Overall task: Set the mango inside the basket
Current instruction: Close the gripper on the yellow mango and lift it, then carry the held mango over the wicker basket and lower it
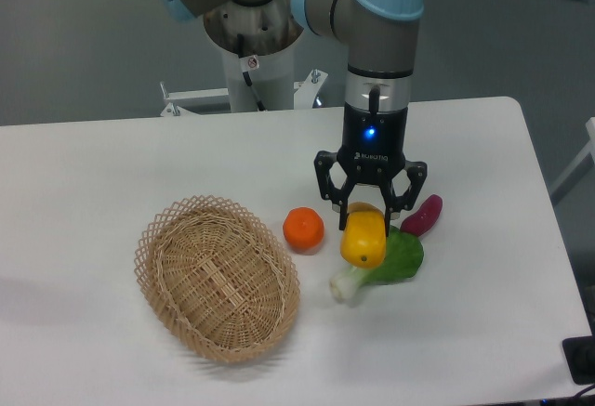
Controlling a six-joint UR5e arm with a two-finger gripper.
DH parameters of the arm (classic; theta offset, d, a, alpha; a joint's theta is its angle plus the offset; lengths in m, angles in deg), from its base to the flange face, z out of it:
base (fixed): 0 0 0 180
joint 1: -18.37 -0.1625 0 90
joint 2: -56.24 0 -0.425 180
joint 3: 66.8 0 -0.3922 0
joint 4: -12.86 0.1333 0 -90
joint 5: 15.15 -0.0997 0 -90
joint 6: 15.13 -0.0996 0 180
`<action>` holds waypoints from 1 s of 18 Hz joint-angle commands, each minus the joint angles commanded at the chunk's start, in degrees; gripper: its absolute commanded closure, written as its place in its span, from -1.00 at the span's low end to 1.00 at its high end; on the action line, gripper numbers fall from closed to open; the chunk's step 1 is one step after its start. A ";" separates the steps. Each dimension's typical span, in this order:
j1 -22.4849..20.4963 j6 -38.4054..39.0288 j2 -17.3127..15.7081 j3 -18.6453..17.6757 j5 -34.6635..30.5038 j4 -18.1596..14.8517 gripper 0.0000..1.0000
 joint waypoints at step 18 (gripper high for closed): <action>8.86 12.21 -0.36 -2.19 -8.41 0.26 -0.08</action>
